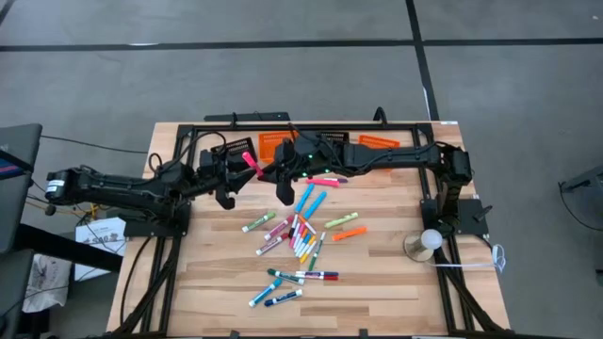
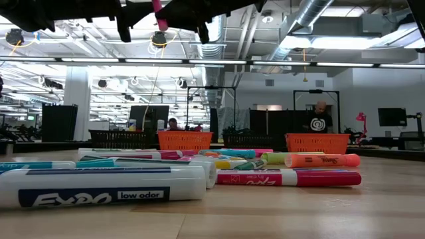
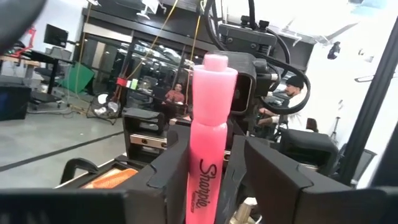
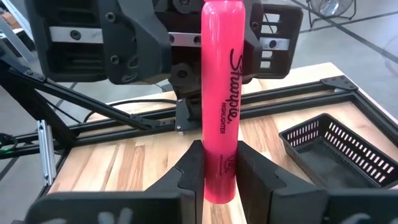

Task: Pick & Place Markers
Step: Put the bottom pink highlighter into the left black bin

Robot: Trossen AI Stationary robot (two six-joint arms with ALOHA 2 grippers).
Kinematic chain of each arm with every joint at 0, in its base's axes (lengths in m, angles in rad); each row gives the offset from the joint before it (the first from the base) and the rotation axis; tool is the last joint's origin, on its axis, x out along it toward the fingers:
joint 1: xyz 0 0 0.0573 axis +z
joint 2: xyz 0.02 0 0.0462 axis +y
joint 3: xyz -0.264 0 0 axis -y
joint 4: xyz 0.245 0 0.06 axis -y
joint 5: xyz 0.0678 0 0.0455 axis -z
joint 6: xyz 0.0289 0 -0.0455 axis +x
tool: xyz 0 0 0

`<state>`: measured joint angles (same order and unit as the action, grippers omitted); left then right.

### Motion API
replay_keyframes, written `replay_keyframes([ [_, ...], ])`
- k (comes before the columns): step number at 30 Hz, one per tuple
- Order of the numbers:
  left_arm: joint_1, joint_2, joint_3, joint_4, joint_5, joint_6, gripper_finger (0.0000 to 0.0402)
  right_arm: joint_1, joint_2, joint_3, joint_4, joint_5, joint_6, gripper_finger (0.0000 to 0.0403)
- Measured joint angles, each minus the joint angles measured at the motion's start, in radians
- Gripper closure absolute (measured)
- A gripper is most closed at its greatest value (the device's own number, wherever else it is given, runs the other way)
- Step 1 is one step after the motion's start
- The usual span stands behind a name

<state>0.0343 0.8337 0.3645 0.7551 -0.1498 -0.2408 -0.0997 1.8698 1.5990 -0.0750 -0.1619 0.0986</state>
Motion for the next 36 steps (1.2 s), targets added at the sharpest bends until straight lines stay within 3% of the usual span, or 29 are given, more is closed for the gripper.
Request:
replay_keyframes([
  [8, 0.023, 0.006, 0.000, 0.001, 0.055, -0.003, 0.0334, 0.002, 0.000, 0.000, -0.002, -0.005, 0.012, 0.0346],
  [14, 0.025, 0.006, 0.000, 0.001, 0.063, -0.004, 0.0336, 0.002, 0.000, 0.000, -0.002, -0.004, 0.011, 0.0337],
  [23, 0.024, 0.006, 0.000, 0.001, 0.070, -0.007, 0.0336, -0.008, 0.000, -0.001, -0.002, -0.011, 0.060, 0.0278],
  [29, 0.032, 0.005, 0.001, 0.001, 0.081, -0.004, 0.0336, -0.035, 0.000, -0.001, -0.021, -0.163, 0.068, 0.0223],
  [36, 0.102, -0.022, 0.001, -0.069, 0.059, 0.030, 0.0336, -0.048, 0.000, -0.001, -0.145, -0.206, 0.079, 0.0185],
])
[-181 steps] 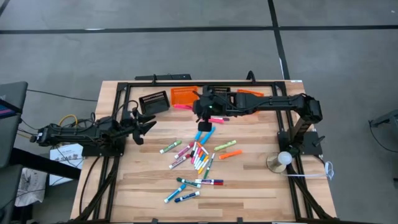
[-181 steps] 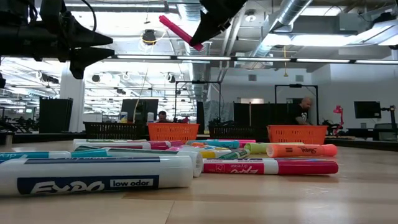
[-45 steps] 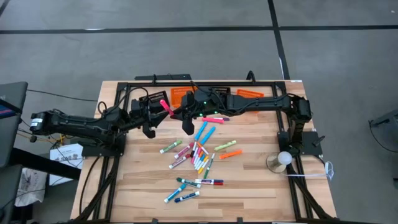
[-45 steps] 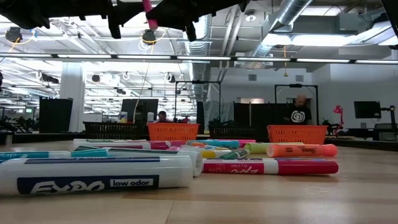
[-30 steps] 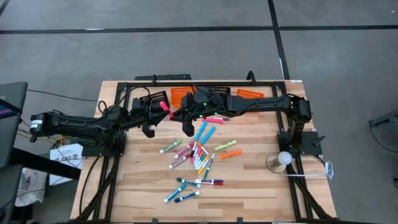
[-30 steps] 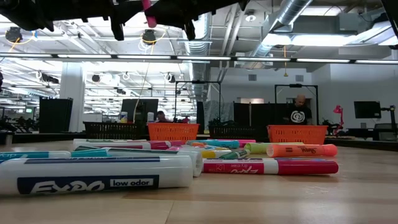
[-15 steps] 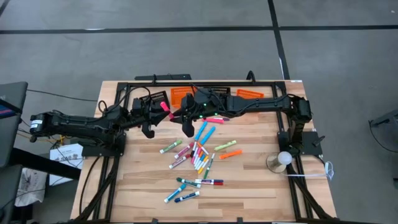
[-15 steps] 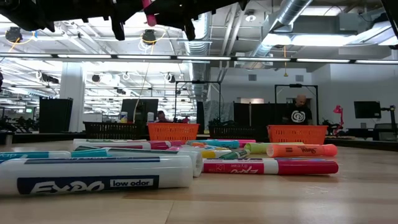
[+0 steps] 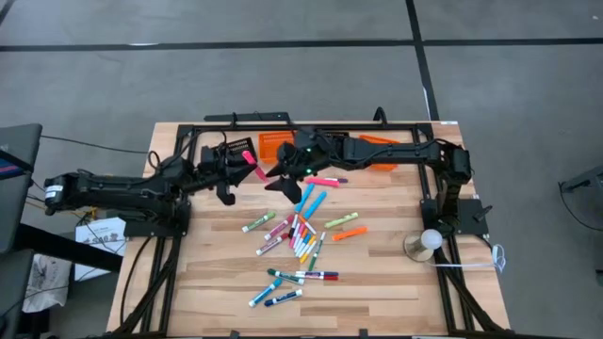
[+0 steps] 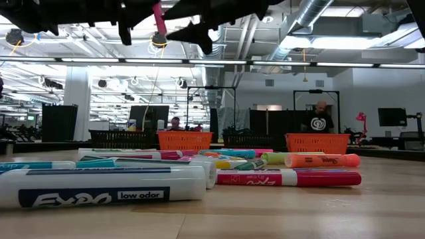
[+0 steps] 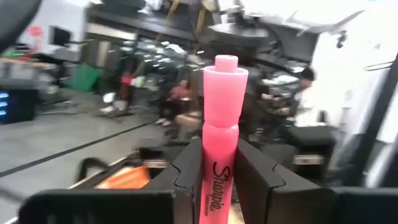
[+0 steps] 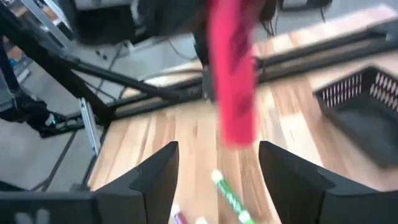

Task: Pick & Place Markers
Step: Put the bottom pink highlighter into the left black bin

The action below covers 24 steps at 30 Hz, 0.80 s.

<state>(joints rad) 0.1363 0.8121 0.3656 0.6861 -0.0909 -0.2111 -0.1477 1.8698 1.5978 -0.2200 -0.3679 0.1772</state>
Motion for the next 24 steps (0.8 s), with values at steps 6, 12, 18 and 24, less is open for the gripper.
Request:
replay_keyframes([
  [6, 0.122, -0.056, 0.000, -0.221, -0.047, 0.045, 0.0336, -0.001, 0.000, 0.000, -0.130, 0.000, -0.016, 0.0183],
  [12, 0.245, -0.064, 0.000, -0.423, -0.050, 0.038, 0.0336, -0.009, 0.000, 0.000, -0.153, 0.000, -0.045, 0.0194],
  [18, 0.337, -0.059, 0.000, -0.542, -0.052, -0.004, 0.0336, -0.013, 0.000, 0.000, -0.154, 0.001, -0.046, 0.0202],
  [24, 0.410, -0.055, 0.018, -0.686, -0.096, 0.002, 0.0335, -0.012, 0.000, 0.000, -0.154, 0.001, -0.047, 0.0206],
])
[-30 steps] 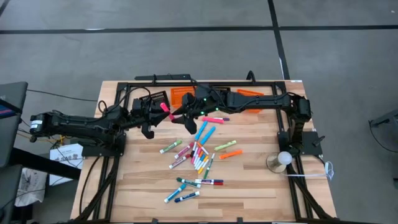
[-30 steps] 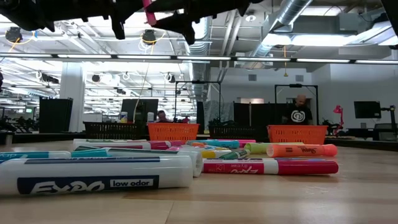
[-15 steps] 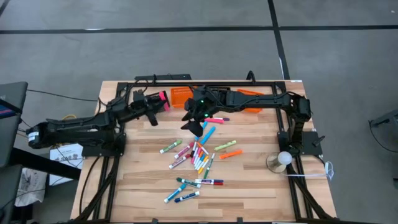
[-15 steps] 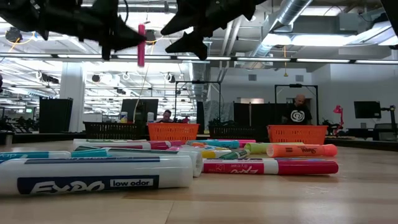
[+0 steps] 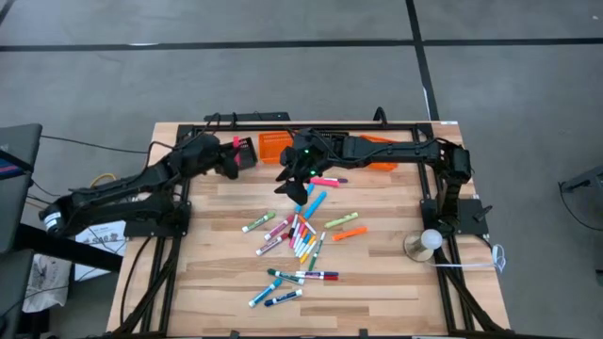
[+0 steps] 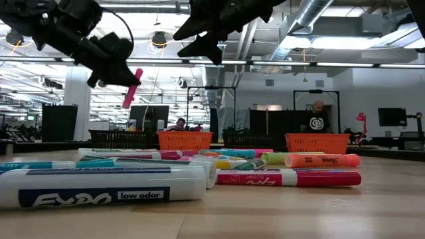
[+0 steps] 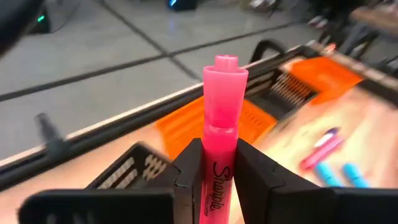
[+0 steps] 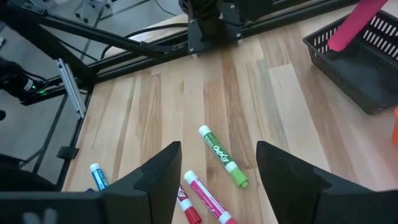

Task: Pick & Place Markers
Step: Put the bottom pink highlighter into the left black bin

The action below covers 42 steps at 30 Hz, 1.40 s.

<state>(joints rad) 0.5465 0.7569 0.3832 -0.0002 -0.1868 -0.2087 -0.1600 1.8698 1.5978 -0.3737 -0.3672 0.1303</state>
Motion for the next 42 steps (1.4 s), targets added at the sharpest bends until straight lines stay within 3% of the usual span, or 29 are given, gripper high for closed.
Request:
replay_keyframes([
  [6, 0.062, 0.056, 0.044, -0.040, -0.008, 0.092, 0.0336, 0.000, 0.000, 0.000, 0.000, 0.000, -0.006, 0.0205],
  [16, 0.092, 0.252, 0.088, -0.101, -0.009, 0.179, 0.0336, 0.000, 0.000, 0.000, 0.000, 0.000, -0.006, 0.0207],
  [23, 0.092, 0.323, 0.169, -0.191, -0.077, 0.275, 0.0336, 0.001, 0.000, 0.000, 0.000, 0.000, -0.006, 0.0204],
  [42, 0.135, 0.444, 0.195, -0.261, -0.073, 0.283, 0.0336, 0.008, 0.000, 0.000, 0.015, 0.000, -0.006, 0.0208],
])
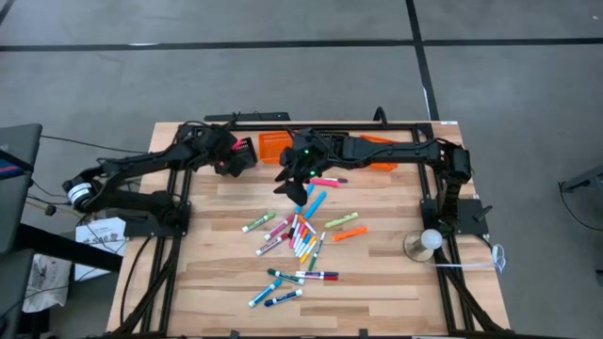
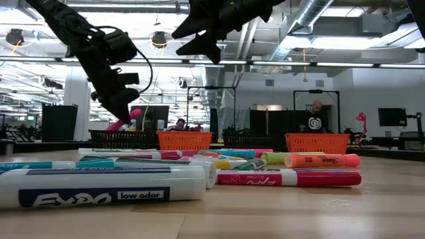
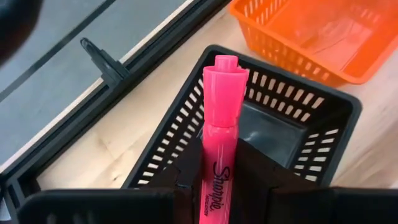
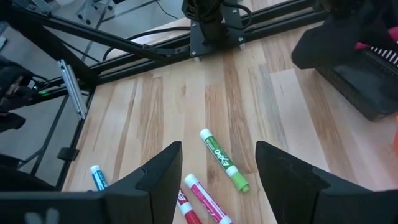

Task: Pick & Place Markers
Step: Put the bottom pink highlighter into the left black bin

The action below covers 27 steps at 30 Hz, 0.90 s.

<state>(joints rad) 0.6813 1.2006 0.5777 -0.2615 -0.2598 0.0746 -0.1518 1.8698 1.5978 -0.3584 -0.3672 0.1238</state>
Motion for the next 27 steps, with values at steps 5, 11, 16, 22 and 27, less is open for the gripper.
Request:
replay_keyframes([
  [5, 0.014, 0.018, 0.000, 0.000, 0.026, 0.034, 0.0336, 0.002, 0.000, 0.000, 0.000, -0.001, 0.000, 0.0204],
  [11, 0.021, 0.020, 0.000, 0.000, 0.028, 0.060, 0.0336, 0.001, 0.000, 0.000, 0.000, 0.000, 0.000, 0.0206],
  [16, 0.021, 0.020, 0.000, 0.001, 0.030, 0.085, 0.0336, 0.001, 0.000, 0.000, 0.001, 0.000, 0.000, 0.0205],
  [22, 0.021, 0.020, 0.000, 0.008, 0.055, 0.087, 0.0332, 0.001, 0.000, 0.000, 0.002, 0.000, 0.000, 0.0202],
  [27, 0.023, 0.020, 0.000, 0.009, 0.055, 0.130, 0.0334, 0.001, 0.000, 0.000, 0.003, -0.001, 0.000, 0.0203],
])
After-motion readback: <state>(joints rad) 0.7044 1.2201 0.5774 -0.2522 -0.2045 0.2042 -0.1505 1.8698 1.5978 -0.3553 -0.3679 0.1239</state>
